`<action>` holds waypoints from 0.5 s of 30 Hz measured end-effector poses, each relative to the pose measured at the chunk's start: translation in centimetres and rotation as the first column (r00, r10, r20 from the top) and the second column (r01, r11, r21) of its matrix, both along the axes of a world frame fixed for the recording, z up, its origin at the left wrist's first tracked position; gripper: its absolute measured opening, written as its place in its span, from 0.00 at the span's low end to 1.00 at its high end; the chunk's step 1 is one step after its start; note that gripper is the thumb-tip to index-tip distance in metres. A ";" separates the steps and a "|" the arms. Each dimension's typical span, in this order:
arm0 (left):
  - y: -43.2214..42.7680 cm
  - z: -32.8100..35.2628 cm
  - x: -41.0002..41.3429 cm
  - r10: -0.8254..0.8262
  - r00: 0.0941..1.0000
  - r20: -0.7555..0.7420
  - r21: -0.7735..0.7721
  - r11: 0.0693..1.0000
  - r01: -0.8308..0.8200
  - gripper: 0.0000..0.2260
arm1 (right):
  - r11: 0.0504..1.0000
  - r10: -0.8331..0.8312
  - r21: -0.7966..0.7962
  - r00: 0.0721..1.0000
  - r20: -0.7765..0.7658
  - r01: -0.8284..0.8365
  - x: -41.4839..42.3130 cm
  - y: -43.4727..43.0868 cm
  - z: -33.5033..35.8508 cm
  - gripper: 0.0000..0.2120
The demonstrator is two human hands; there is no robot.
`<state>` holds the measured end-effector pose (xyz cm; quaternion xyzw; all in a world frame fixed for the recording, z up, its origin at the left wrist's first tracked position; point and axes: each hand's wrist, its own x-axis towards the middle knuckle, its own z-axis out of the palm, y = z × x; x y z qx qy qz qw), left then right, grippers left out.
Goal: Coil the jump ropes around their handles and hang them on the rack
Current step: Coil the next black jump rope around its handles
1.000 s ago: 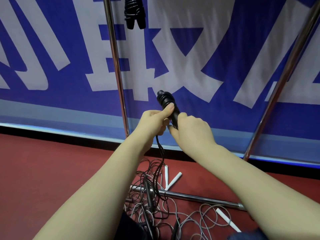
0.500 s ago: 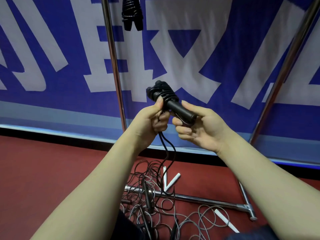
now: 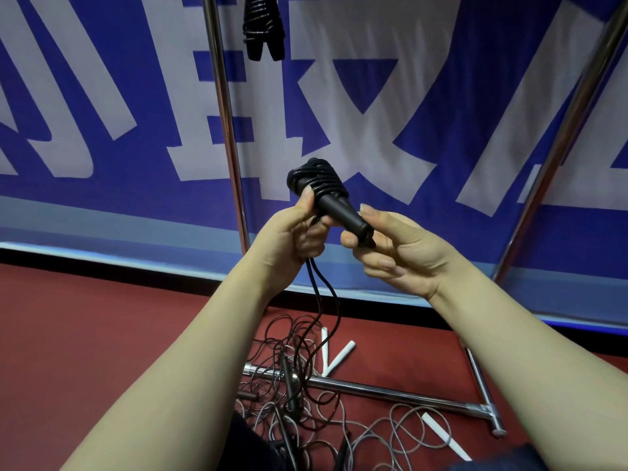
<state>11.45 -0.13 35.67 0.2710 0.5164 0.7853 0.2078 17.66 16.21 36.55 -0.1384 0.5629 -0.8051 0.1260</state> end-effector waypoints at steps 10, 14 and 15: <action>0.1 -0.2 -0.6 0.170 0.977 -0.129 -0.216 0.957 -0.195 0.22 | 0.973 -0.140 0.174 0.988 -0.067 0.149 0.1 -0.7 0.2 0.12; -0.1 -0.3 -0.5 0.220 0.937 -0.273 -0.352 0.883 -0.310 0.25 | 0.920 -0.126 0.362 0.989 -0.079 0.147 -0.2 0.2 -0.3 0.13; -0.1 -0.4 -0.6 0.232 0.933 -0.276 -0.364 0.873 -0.325 0.24 | 0.900 -0.138 0.406 0.987 -0.082 0.160 -0.3 0.5 -0.4 0.14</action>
